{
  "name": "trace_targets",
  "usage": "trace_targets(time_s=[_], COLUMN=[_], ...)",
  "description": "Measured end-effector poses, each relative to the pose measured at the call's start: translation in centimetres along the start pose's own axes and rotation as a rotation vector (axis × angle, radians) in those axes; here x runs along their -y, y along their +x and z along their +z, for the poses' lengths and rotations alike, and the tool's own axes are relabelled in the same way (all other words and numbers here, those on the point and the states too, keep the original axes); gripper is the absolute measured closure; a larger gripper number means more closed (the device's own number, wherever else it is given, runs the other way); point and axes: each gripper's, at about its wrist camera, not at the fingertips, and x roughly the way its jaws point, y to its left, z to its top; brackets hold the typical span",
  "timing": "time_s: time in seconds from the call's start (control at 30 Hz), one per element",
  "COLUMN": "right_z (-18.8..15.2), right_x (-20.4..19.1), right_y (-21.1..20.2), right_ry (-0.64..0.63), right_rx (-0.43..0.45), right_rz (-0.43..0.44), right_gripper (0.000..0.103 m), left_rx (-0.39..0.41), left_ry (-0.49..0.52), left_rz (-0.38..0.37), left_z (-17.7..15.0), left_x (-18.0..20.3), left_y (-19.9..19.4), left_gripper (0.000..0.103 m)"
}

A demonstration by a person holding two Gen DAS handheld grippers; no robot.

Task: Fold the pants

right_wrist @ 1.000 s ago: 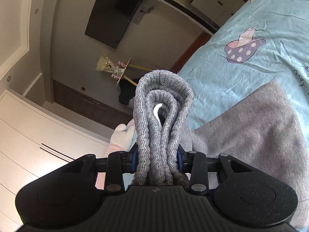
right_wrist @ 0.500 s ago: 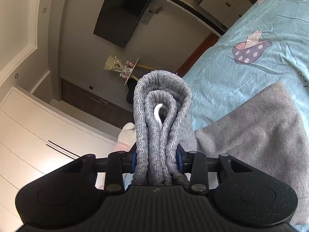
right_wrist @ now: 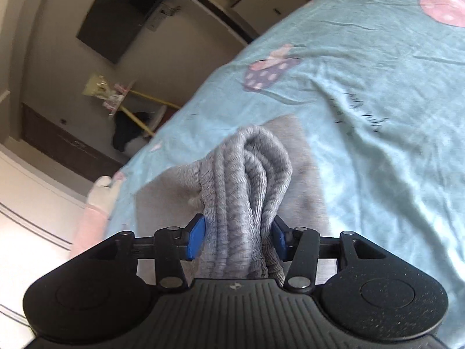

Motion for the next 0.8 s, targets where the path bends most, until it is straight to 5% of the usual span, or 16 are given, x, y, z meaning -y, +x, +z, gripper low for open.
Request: trace_targets(time_s=[0.07,0.27,0.37,0.47,0.6,0.7,0.8], right_z=[-0.3,-1.5,-2.6,-4.2,-6.7,-7.8,-7.4], right_x=[0.4,-2.9,-5.1,-6.9,-8.6,-8.0,-6.9], right_y=[-1.0,-4.5,-4.4,-3.7,-2.0,-0.2,0.4], right_ry=[-0.025,-0.169,-0.258,-0.400,-0.611,-0.654,-0.615], right_rx=[0.053,0.170,0.192,0.198,0.141,0.066,0.042], right_rz=[-0.069,-0.017,0.013,-0.004,-0.098,-0.251,-0.265], right_gripper=[0.050,0.048,0.051,0.065,0.067,0.074,0.076], left_rx=[0.025,0.201,0.183,0.132,0.076,0.075,0.042], left_ry=[0.019,0.088,0.131,0.172,0.242,0.335,0.310], left_rz=[-0.041,-0.041,0.003,0.065,0.114,0.162,0.178], left_z=[0.4,2.4,3.6,3.7,1.4,0.3,0.4], left_x=[0.0,1.1,2.3,3.6,4.1,4.8,4.4], left_y=[-1.5,-4.8,-2.2,0.8,4.0,4.6,5.3], left_gripper=[0.036,0.017,0.018,0.020,0.019,0.014,0.005])
